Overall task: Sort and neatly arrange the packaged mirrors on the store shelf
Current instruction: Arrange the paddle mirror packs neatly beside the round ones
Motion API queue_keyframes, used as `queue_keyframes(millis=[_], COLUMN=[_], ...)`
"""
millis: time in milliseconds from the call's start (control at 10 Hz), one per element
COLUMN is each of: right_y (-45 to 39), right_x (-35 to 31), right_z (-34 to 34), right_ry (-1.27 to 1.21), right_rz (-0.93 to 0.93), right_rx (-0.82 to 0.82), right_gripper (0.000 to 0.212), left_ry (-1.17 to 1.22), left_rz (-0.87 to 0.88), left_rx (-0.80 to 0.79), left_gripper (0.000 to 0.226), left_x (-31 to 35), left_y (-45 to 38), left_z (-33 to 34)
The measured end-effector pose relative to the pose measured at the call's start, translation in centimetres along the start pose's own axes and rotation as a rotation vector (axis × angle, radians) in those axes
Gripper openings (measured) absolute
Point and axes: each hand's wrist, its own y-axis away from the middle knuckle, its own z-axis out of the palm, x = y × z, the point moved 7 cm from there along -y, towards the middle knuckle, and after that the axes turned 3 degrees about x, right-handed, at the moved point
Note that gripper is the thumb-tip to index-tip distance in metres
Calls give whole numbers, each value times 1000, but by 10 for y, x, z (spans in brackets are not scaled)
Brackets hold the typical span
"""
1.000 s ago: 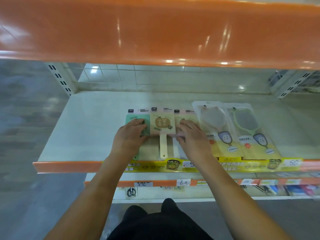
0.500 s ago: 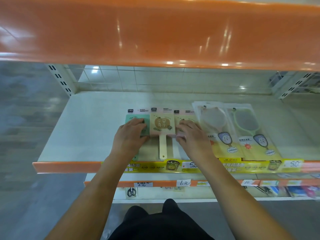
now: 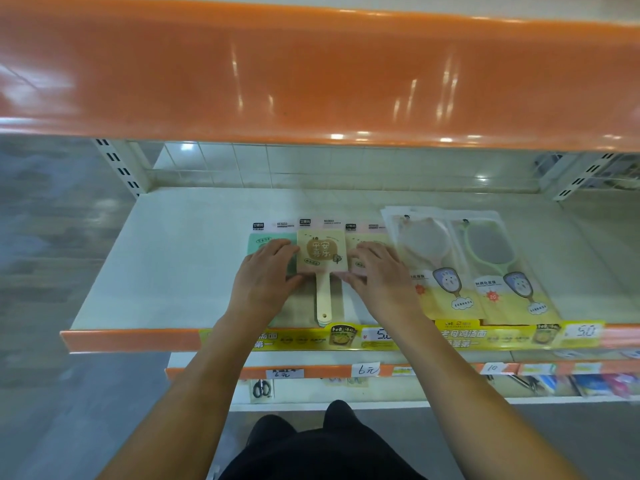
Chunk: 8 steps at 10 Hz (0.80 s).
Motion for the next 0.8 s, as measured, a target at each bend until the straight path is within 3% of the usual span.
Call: queue_keyframes(millis=[500, 800], right_y=[4, 7], right_x=[4, 2], right_z=[-2, -5], right_ry=[65, 48], right_rz=[5, -4], right_rx=[-50, -26], right_gripper=[35, 40], left_ry=[1, -12], left_rz=[19, 37], left_rx=[17, 35], left_gripper=[48, 53], left_x=[-4, -2], left_y=[2, 4], left_z=[4, 1])
